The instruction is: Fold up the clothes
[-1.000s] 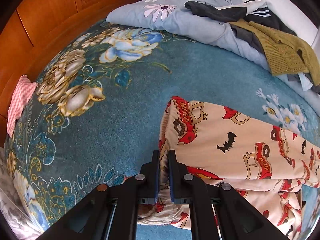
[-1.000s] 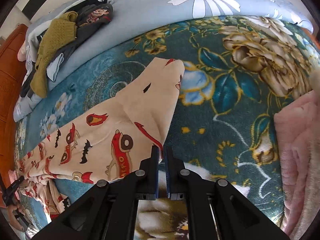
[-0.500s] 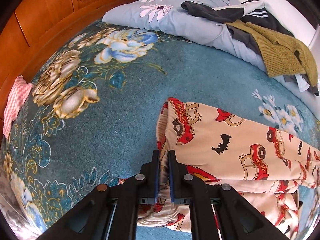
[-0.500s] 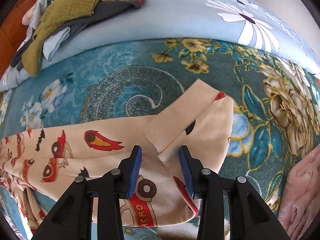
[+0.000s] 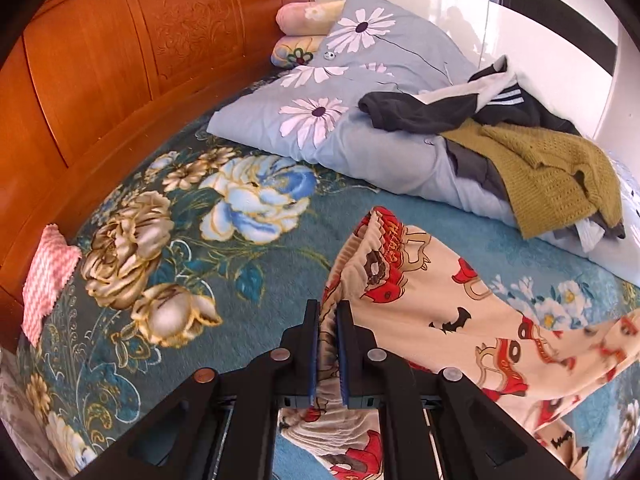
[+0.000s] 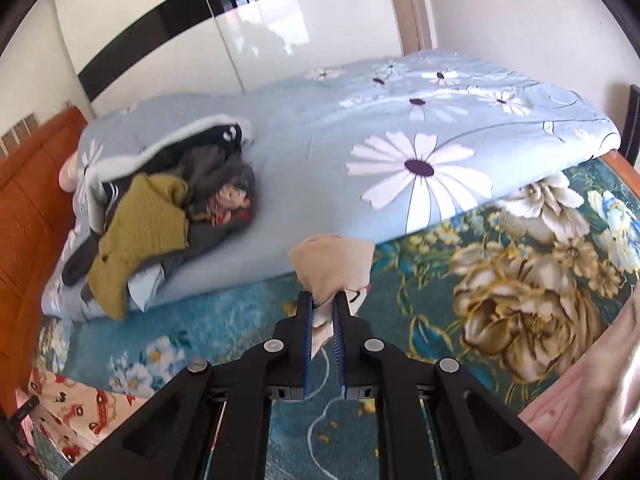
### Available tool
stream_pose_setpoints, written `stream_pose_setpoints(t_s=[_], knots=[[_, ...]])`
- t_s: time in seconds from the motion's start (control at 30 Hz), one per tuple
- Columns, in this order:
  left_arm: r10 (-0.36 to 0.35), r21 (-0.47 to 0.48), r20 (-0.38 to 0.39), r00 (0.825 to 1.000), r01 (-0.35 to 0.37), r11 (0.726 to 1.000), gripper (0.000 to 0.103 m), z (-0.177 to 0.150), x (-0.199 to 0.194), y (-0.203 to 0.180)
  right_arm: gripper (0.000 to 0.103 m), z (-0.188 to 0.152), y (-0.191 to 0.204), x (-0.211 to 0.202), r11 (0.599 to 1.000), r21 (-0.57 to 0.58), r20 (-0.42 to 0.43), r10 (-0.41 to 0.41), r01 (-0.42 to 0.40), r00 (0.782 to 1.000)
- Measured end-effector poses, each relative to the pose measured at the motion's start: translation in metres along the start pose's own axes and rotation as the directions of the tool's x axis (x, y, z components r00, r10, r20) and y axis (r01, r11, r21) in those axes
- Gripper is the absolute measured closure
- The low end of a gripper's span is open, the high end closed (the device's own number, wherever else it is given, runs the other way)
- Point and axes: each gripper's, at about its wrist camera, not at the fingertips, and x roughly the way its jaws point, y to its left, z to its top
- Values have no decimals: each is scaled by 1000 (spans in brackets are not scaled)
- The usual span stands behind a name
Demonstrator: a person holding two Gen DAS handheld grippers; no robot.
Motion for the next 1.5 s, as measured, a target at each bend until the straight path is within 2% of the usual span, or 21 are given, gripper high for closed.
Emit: stream_pose_setpoints(t_s=[0.1,0.17,0.23,0.3,0.33,0.37,0.4,0.43,0.5,0.57,0.67,0.8,0.93,1.03,1.07,1.13,1.2,1.23,1.3,1.37,1.5], knots=[[19,-36,-55,998,-21,999,91,5,20,8,93,6,-5,18,1000,6,-36,-26,27,999],[-6,-73,-123,992,-3,997,91,-2,33,14,92,-6,-10,45,1000,19,-149,-17,20,989],[-42,-99,-169,985,26,995,81,-15,37,20,92,-24,-11,64,999,8,-214,-43,46,976],[-75,-112,-165,983,57,992,52,-28,31,30,90,-39,-10,69,999,10,-228,-47,50,972],[-83,-116,-157,984,65,991,45,-35,26,37,87,-45,-11,69,999,17,-231,-36,41,972],[-87,-120,-152,985,69,990,40,-42,22,43,76,-50,-12,67,999,22,-232,-24,29,972],[-95,-140,-151,984,74,987,40,-49,18,50,65,-55,-13,63,999,21,-230,-19,25,973],[-106,-169,-151,983,80,982,40,-57,15,57,61,-58,-14,59,1000,17,-226,-19,24,974],[-139,-236,-154,978,100,967,40,-74,11,71,60,-63,-16,45,999,8,-204,-39,41,978],[-195,-305,-166,967,138,942,40,-94,16,77,60,-78,-14,30,1000,28,-212,13,-7,977],[-215,-371,-179,960,137,918,42,-115,27,77,60,-107,-6,13,989,72,-264,141,-127,954],[-194,-441,-168,967,102,892,56,-124,37,77,60,-172,33,13,950,123,-411,312,-287,857],[-201,-469,-143,969,112,876,58,-117,41,74,60,-227,78,18,909,162,-504,410,-383,760],[-195,-452,-154,969,106,886,89,-111,46,67,60,-255,108,23,891,180,-553,443,-417,706],[-182,-442,-165,969,92,892,101,-110,47,65,60,-261,115,24,887,191,-557,450,-419,698],[-176,-447,-161,971,87,890,101,-110,44,64,60,-269,127,26,884,207,-563,458,-420,688],[-172,-454,-140,975,91,886,101,-112,34,65,59,-270,131,26,890,203,-563,447,-407,695],[-167,-459,-127,978,91,884,102,-113,27,68,62,-269,131,26,888,212,-561,453,-408,693],[-170,-485,-86,982,108,868,102,-117,8,75,95,-264,124,25,884,237,-566,463,-404,682],[-172,-506,-37,984,130,853,102,-123,-18,84,96,-257,118,20,870,262,-558,490,-418,670],[-159,-511,39,986,157,845,102,-141,-73,98,97,-232,117,-10,846,218,-524,521,-486,673]])
